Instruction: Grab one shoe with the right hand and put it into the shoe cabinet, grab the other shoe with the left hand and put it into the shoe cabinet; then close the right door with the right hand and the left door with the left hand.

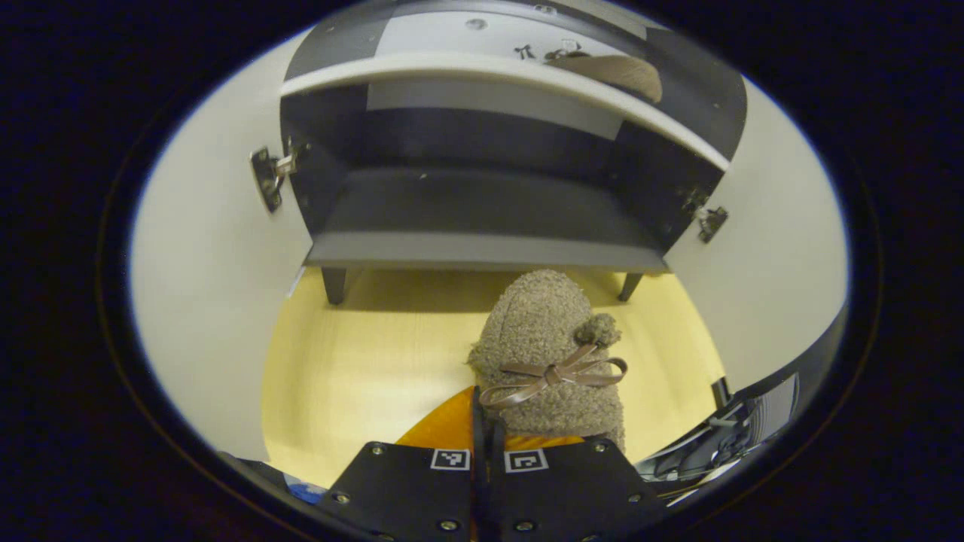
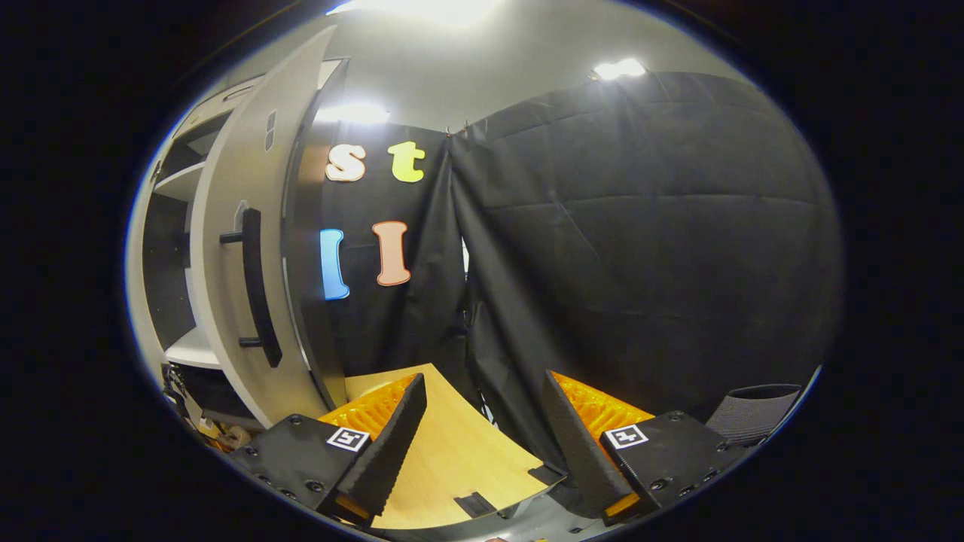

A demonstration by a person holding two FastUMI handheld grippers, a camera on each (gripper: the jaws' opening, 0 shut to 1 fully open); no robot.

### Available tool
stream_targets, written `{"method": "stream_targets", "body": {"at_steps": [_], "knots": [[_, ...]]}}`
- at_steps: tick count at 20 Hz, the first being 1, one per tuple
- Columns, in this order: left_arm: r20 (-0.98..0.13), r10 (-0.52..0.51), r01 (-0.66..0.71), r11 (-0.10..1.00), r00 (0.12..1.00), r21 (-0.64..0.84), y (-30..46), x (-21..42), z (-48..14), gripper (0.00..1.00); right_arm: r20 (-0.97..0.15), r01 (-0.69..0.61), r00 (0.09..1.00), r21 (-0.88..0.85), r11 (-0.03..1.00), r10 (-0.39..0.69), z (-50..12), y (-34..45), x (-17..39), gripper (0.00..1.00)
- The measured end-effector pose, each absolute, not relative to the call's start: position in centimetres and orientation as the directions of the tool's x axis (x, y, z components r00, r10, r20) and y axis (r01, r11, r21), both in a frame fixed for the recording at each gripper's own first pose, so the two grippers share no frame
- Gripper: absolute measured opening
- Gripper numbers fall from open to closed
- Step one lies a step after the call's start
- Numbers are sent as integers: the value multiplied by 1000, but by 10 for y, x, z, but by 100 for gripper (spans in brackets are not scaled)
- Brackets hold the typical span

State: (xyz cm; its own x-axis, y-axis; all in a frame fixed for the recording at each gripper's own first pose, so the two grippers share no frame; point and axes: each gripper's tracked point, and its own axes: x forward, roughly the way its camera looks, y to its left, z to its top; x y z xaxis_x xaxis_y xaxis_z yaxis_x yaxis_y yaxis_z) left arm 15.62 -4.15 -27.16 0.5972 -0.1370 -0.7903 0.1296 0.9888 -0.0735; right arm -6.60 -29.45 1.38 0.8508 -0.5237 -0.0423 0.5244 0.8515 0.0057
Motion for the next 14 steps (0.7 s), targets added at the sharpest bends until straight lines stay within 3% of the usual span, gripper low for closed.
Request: {"method": "stream_targets", "body": {"at_steps": [2,3,6,14], "knots": [[-773,-137,174,984,620,-35,-51,165,-242,7,-26,516,856,4,857,-516,18,-299,-55,93],[-760,-135,188,982,636,-17,-57,173,-230,2,-17,510,860,3,860,-510,20,-299,-49,98],[-713,-152,194,981,685,-23,-63,183,-201,2,-9,492,871,-4,871,-492,18,-301,-35,98],[-554,-144,101,989,820,-108,-48,273,-100,1,12,501,865,-5,865,-501,15,-308,-29,98]]}}
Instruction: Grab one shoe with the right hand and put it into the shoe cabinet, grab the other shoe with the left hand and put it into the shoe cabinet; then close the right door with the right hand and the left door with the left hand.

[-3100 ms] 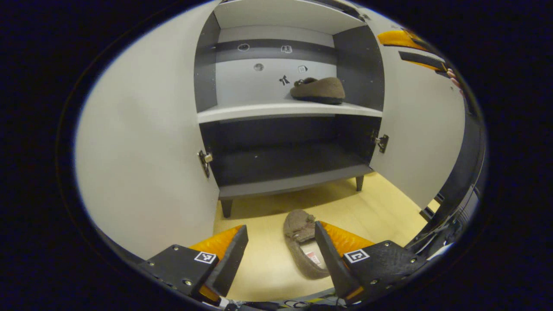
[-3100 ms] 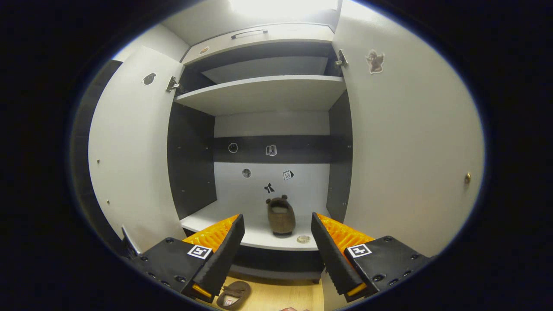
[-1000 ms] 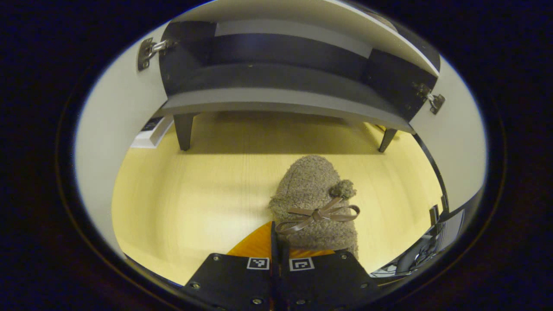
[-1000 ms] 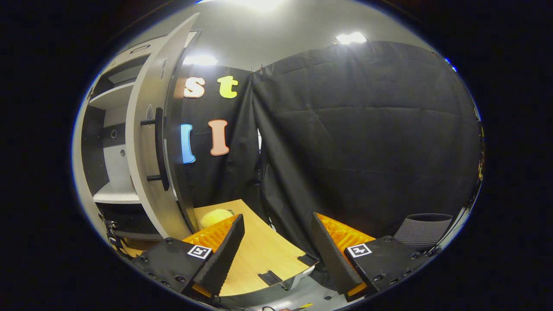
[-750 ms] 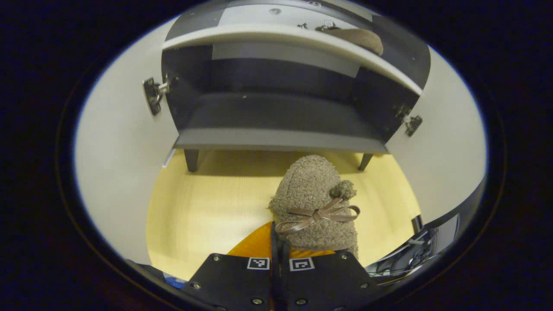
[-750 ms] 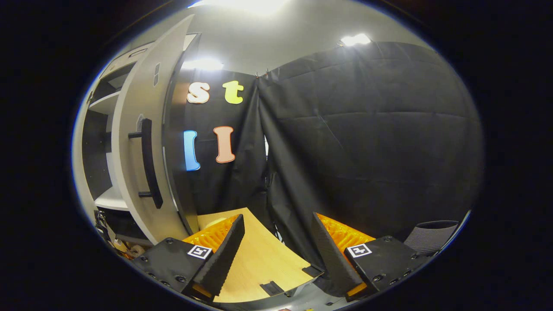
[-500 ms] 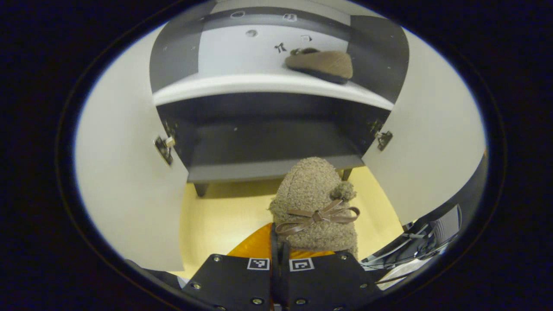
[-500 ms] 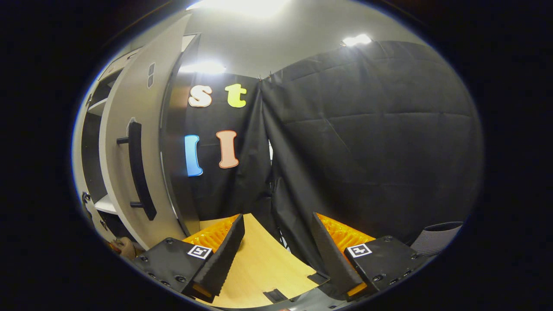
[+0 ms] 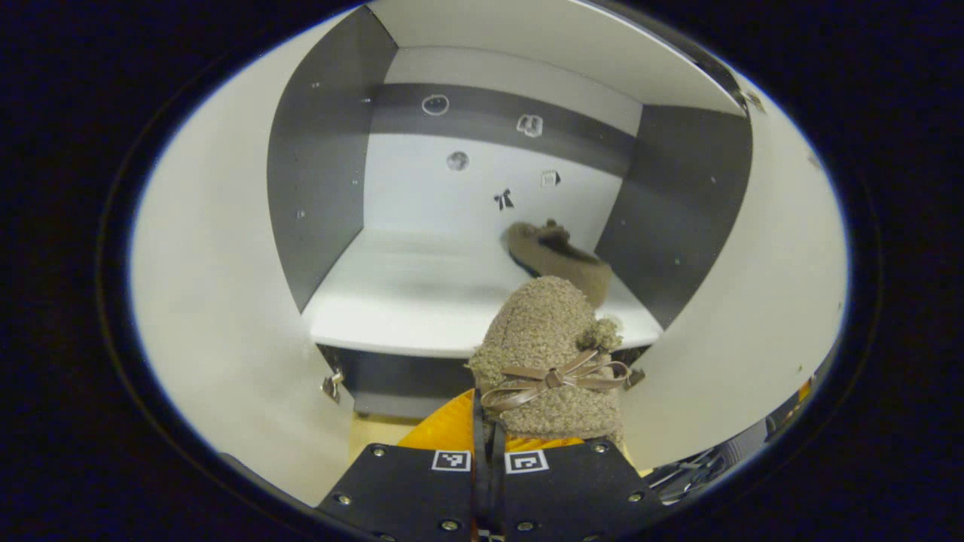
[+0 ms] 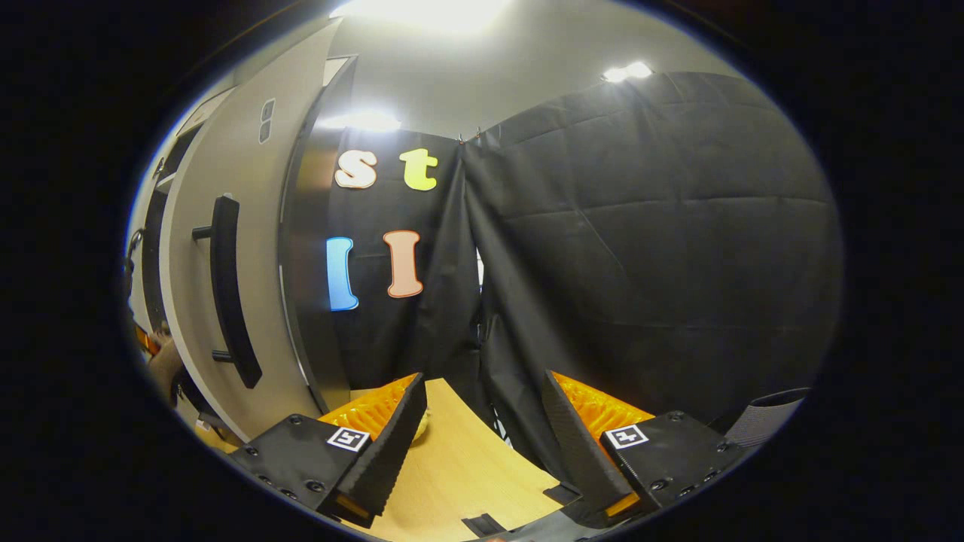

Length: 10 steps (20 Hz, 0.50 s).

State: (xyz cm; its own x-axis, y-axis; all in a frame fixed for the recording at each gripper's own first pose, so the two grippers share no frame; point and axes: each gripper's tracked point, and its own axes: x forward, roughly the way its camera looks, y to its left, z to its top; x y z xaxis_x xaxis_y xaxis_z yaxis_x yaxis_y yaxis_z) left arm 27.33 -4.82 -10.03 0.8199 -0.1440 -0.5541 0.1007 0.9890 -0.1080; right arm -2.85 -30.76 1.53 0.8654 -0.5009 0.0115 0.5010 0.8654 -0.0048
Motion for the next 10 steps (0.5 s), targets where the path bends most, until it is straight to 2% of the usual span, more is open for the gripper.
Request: {"method": "stream_targets", "body": {"at_steps": [4,10], "knots": [[-482,-53,37,998,875,-44,-17,329,-61,1,11,533,846,10,846,-533,14,-317,-36,98],[-407,-26,9,999,913,-45,-11,395,-37,1,19,590,807,25,807,-590,18,-330,-52,98]]}}
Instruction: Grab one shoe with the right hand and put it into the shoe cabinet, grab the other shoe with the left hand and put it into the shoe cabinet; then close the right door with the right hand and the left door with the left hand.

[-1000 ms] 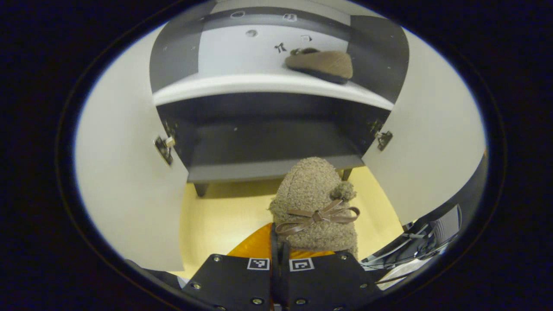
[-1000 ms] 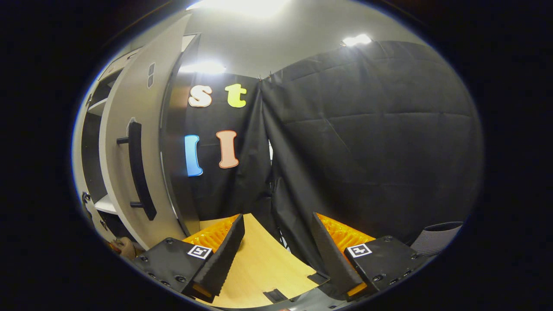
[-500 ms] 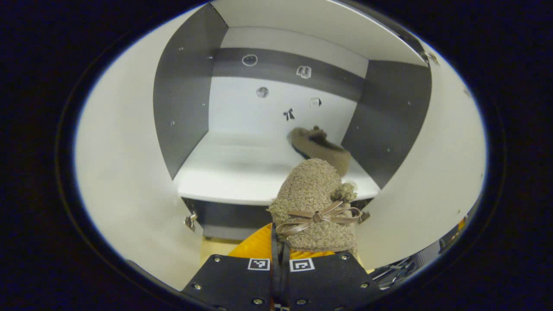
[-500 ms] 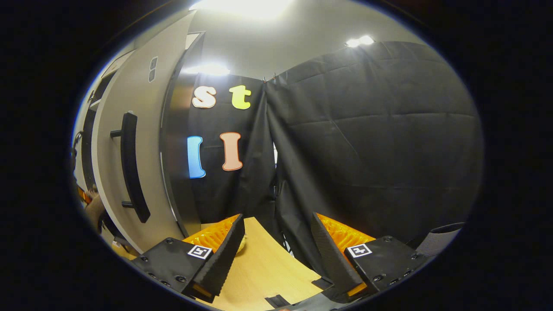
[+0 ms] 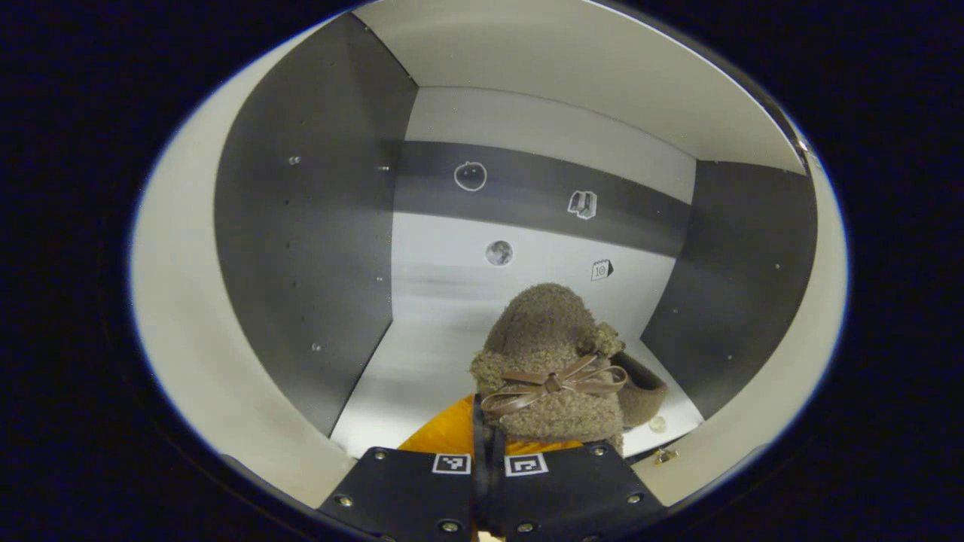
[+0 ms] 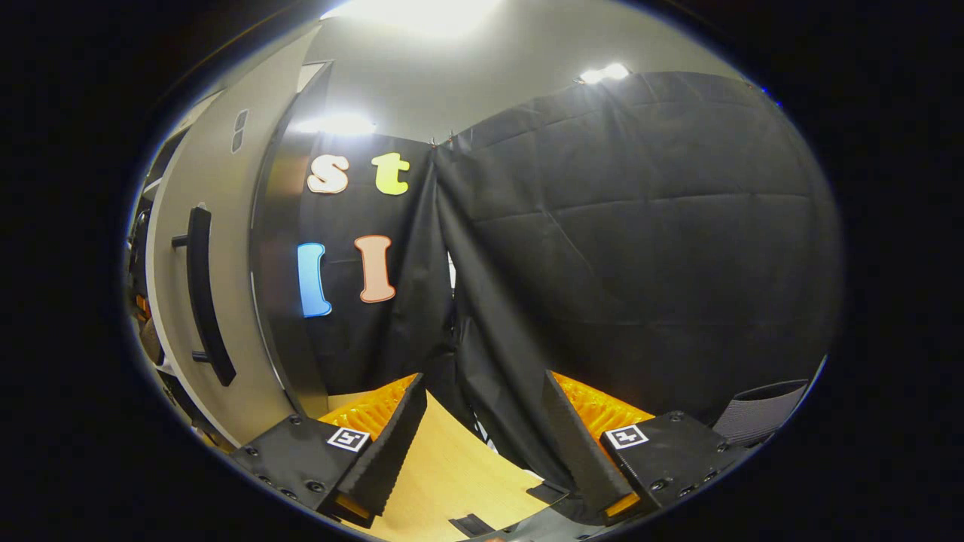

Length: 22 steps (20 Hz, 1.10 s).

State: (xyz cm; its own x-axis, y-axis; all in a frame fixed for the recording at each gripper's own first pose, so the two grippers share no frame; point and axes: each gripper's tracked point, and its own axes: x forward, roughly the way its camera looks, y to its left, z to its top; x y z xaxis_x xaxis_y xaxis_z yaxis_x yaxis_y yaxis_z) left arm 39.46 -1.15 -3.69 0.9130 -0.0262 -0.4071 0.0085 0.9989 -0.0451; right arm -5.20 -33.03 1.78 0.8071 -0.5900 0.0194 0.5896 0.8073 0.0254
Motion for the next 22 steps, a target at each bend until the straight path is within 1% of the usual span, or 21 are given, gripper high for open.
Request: {"method": "stream_targets", "body": {"at_steps": [6,11,16,20,21,22], "knots": [[-373,-4,-3,1000,928,-17,-11,449,-45,1,28,613,789,27,790,-614,19,-330,-60,98],[-383,9,-1,1000,924,20,-15,483,-65,1,25,610,792,24,792,-610,21,-329,-60,98],[-420,-4,6,1000,907,4,-19,494,-86,4,18,605,796,15,796,-605,18,-326,-61,98],[-454,17,-21,1000,891,-4,-13,497,-101,4,22,612,790,37,790,-613,15,-329,-62,98],[-465,21,-25,1000,885,-1,-11,496,-104,8,16,614,788,51,788,-615,12,-330,-62,98],[-468,15,-22,1000,883,-9,-13,496,-106,8,6,614,788,67,786,-616,7,-329,-62,98]]}}
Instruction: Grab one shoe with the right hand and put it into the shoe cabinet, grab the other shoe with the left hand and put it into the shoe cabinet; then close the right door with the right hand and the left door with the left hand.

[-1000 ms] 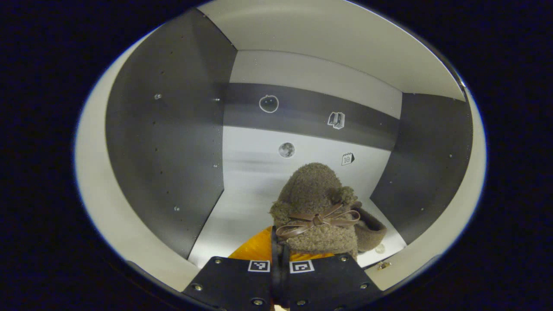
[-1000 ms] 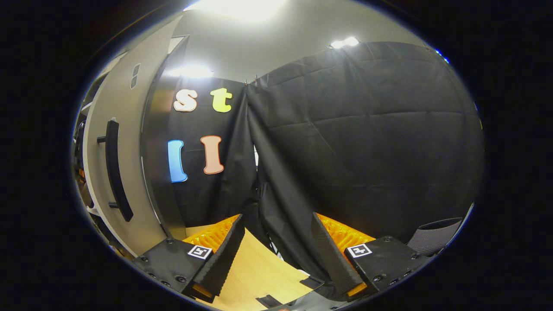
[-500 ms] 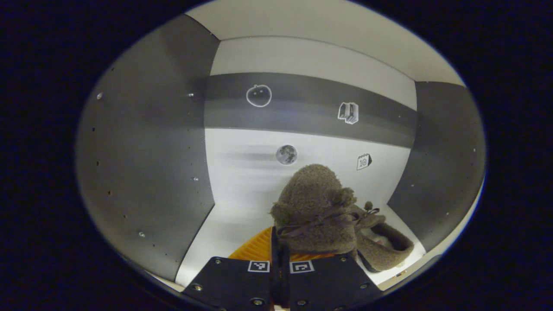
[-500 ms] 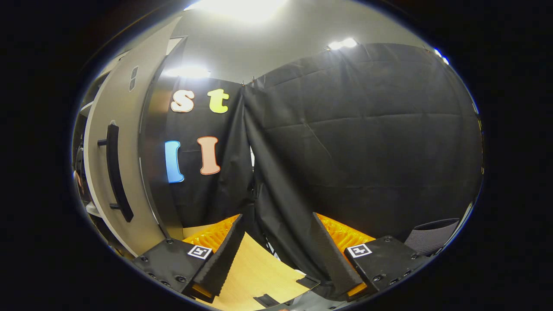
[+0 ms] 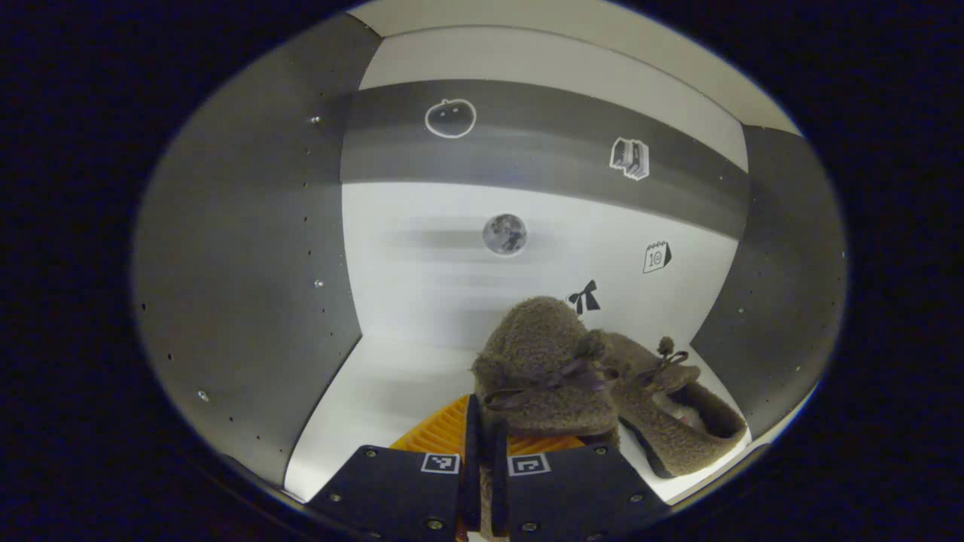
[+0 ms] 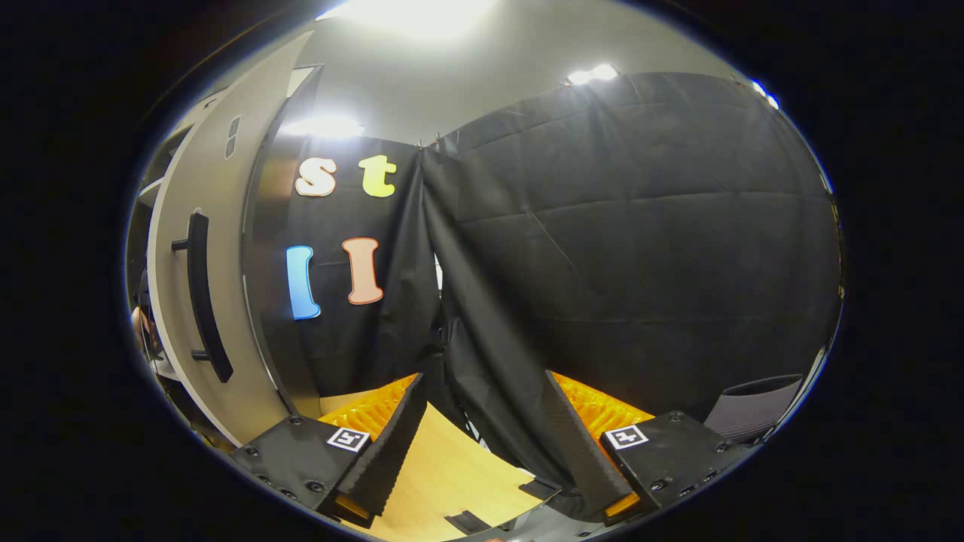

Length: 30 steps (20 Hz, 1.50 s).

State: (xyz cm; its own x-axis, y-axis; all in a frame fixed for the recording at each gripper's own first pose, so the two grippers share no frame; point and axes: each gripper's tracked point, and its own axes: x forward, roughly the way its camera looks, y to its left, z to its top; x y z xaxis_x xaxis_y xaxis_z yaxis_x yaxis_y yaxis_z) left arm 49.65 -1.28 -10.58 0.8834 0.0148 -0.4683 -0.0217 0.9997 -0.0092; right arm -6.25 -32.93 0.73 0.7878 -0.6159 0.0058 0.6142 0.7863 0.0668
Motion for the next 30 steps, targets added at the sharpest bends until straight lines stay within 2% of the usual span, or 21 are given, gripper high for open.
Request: {"method": "stream_targets", "body": {"at_steps": [1,2,3,7,8,9,10,11,13,14,18,19,20,21,28,29,30], "knots": [[-472,17,-26,1000,882,-11,-13,495,-108,12,-3,614,788,84,785,-615,5,-329,-63,98],[-474,5,-15,1000,880,-18,-16,491,-107,16,-11,612,789,98,784,-615,3,-330,-63,93],[-472,2,-9,1000,882,-11,-17,490,-108,27,-16,612,789,106,784,-614,2,-330,-64,98],[-448,44,-9,997,893,81,-7,470,-92,96,-14,616,787,83,783,-617,2,-331,-63,98],[-430,33,4,996,902,85,-9,464,-85,92,-13,607,793,84,790,-609,4,-329,-60,98],[-409,12,24,996,912,84,-14,455,-76,91,-9,595,802,89,799,-597,8,-325,-55,98],[-383,-1,38,995,924,90,-17,447,-65,91,-2,583,811,92,807,-586,12,-323,-51,93],[-358,-6,45,994,934,102,-17,439,-53,91,8,572,818,87,816,-575,17,-321,-46,98],[-302,-9,50,991,953,128,-19,420,-28,91,18,545,837,63,836,-547,25,-316,-36,98],[-266,-22,60,989,964,135,-21,410,-12,98,26,531,846,50,846,-533,32,-313,-32,98],[-112,-93,110,982,989,153,-31,358,46,98,45,474,879,33,880,-476,56,-297,-14,97],[-91,-112,125,981,989,150,-33,344,56,98,37,452,890,50,891,-454,59,-292,-9,97],[-74,-123,133,980,990,148,-33,330,64,98,33,428,902,70,901,-431,62,-287,-4,93],[-57,-129,136,980,990,144,-31,317,71,98,31,413,908,82,907,-417,66,-285,1,98],[0,-87,87,993,996,77,-4,235,88,98,81,386,914,136,912,-398,91,-288,20,97],[3,-73,72,994,997,79,-1,226,88,84,87,379,916,142,915,-393,95,-287,24,97],[5,-59,59,994,998,93,-2,220,84,97,96,369,918,144,918,-384,97,-286,25,97]]}}
